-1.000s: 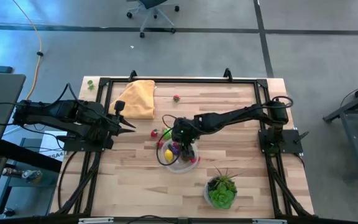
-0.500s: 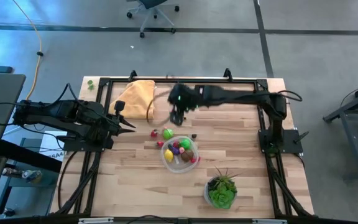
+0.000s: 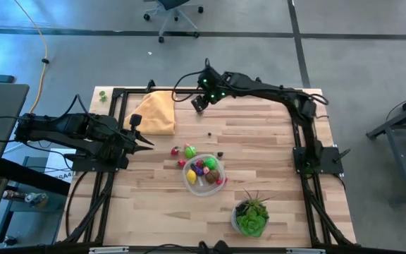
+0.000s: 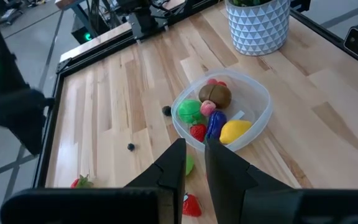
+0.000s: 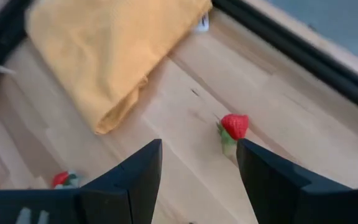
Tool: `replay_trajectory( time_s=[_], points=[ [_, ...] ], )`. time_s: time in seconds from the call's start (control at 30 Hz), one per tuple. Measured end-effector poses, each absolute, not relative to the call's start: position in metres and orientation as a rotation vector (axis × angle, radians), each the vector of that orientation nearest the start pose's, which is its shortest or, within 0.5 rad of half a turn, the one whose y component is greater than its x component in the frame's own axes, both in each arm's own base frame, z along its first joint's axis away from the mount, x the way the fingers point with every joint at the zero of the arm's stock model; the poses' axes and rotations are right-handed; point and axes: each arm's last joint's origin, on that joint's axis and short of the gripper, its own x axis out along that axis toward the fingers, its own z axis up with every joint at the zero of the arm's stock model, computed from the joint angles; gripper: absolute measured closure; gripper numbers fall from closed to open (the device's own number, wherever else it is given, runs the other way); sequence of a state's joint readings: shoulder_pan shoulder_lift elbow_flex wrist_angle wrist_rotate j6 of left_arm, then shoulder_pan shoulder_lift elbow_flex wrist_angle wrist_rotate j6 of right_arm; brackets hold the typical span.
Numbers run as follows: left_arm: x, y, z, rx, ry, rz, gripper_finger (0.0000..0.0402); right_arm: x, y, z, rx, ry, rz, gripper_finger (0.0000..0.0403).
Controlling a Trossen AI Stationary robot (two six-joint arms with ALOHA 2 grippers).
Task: Pick and placing Produce into tupperware
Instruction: Put the blueberries into the transparent bin
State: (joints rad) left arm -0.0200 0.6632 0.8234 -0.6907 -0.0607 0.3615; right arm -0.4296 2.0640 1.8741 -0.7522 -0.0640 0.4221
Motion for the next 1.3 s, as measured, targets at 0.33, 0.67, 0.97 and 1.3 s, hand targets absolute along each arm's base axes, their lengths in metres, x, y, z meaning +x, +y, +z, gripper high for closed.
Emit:
replay_trajectory(
  time_s=[0.33, 0.67, 0.97, 1.3],
  points=[
    [0.128, -0.001, 0.315, 0.374, 0.532, -0.056, 0.035, 0.451, -0.215, 0.237, 0.659, 1.056, -0.567, 0.0204],
    [0.128, -0.001, 0.315, 0.375, 0.532, -0.056, 0.035, 0.444, -0.234, 0.199, 0.841, 1.081, -0.649, 0.0204],
    [0.128, -0.001, 0.315, 0.375, 0.532, -0.056, 0.035, 0.45, -0.236, 0.194, 0.85, 1.036, -0.66, 0.0204],
    [0.128, -0.001, 0.315, 0.374, 0.532, -0.056, 0.035, 0.456, -0.236, 0.174, 0.854, 1.056, -0.67, 0.0204]
  ],
)
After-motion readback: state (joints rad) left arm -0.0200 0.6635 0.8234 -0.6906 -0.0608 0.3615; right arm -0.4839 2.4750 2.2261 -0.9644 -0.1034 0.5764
